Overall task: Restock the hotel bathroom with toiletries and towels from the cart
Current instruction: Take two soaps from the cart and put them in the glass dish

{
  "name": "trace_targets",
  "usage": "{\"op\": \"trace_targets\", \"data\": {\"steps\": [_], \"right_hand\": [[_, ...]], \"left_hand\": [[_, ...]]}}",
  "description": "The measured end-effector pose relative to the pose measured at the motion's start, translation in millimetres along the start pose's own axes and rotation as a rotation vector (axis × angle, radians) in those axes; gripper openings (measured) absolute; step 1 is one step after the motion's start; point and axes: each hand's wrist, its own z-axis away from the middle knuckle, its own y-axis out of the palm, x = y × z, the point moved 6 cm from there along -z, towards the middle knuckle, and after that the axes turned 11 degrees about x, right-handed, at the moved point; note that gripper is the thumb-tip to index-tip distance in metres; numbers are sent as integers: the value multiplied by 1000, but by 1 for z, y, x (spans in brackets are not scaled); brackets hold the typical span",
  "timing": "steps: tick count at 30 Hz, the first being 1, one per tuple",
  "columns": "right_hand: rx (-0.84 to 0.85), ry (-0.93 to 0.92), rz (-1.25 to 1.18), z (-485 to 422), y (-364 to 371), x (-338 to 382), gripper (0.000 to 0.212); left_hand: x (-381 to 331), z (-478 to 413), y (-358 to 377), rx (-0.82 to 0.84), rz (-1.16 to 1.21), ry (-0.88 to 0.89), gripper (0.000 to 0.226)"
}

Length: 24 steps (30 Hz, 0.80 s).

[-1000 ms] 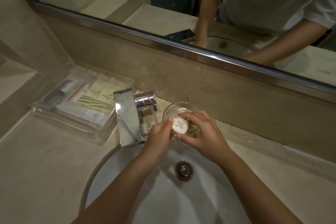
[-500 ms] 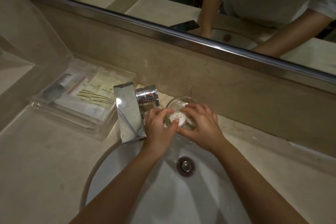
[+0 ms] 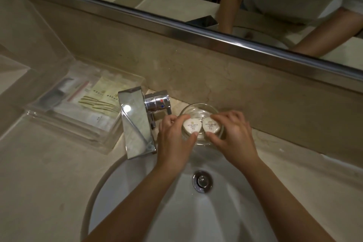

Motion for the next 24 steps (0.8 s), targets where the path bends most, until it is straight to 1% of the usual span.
{"op": "trace_targets", "data": {"steps": [3, 9, 12, 15, 17, 19, 22, 24], "right_hand": [[-35, 17, -17, -1, -1, 0, 41], [24, 9, -77, -6, 1, 1, 42], [37, 12, -65, -5, -1, 2, 43], [46, 2, -74, -2, -1, 6, 43], [22, -10, -113, 3, -4, 9, 41], [-5, -20, -143, 9, -7, 16, 34], [-15, -70, -174, 22, -11, 34, 22], [-4, -125, -191, 34, -15, 50, 16]], "left_hand": [[-1, -5, 1, -47, -24, -1, 40], [2, -6, 4, -60, -21, 2, 40], [0, -6, 4, -51, -33, -7, 41], [-3, -1, 1, -44, -23, -16, 48], [-5, 8, -2, -22, 7, -16, 52], [-5, 20, -3, 57, 21, -30, 46], [-6, 39, -5, 298, 56, -33, 28], [-11, 56, -13, 398, 104, -7, 23]]}}
